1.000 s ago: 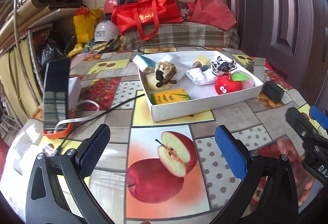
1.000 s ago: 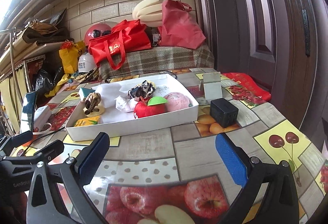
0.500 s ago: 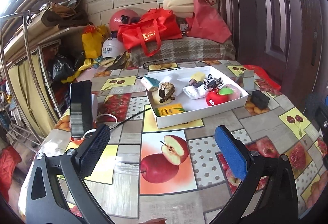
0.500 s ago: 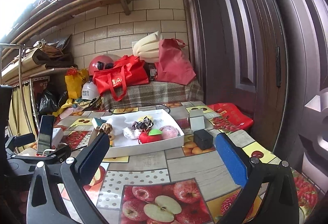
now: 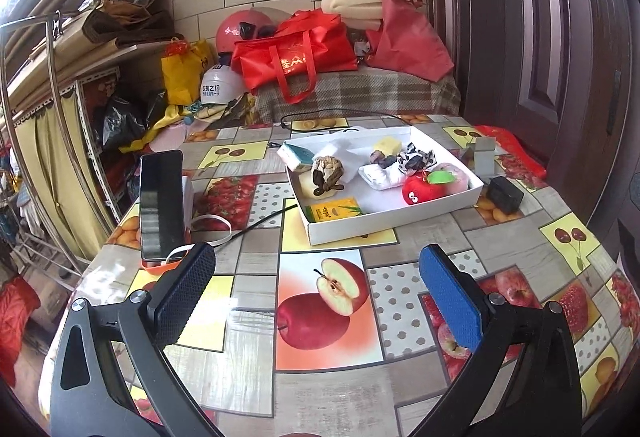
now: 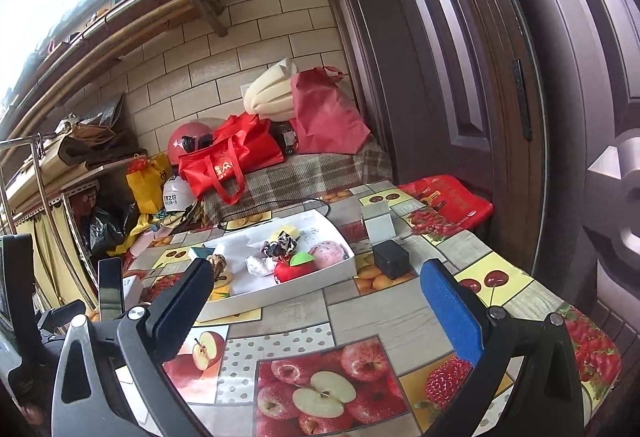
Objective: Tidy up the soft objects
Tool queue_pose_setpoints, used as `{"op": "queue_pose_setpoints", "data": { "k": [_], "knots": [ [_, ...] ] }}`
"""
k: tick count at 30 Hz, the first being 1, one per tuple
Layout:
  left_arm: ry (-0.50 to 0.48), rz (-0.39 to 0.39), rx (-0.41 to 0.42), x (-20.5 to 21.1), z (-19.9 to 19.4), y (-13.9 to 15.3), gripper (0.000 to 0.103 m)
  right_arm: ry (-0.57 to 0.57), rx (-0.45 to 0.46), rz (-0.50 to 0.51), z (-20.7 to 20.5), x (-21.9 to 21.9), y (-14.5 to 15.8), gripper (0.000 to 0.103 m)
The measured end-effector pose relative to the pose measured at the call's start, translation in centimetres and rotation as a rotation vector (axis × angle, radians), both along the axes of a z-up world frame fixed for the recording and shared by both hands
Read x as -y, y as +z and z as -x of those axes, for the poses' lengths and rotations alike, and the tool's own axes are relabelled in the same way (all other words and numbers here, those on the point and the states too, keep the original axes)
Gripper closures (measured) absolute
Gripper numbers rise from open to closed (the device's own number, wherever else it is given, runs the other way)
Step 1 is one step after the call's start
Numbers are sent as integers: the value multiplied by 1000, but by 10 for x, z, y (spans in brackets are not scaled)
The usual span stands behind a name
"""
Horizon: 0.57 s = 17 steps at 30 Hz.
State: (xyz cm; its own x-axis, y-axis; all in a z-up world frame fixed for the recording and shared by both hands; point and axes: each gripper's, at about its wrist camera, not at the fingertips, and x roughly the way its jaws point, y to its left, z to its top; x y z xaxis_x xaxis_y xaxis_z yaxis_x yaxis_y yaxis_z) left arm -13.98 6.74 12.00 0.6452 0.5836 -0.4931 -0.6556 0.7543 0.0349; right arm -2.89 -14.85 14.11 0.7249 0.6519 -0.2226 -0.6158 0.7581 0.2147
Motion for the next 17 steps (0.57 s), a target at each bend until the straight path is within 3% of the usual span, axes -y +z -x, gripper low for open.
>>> {"op": "queue_pose_setpoints", "data": {
  "k": [17],
  "knots": [
    [-17, 51, -12, -12, -4, -7, 0, -2, -29, 5, -7, 2, -1, 0]
  ]
}}
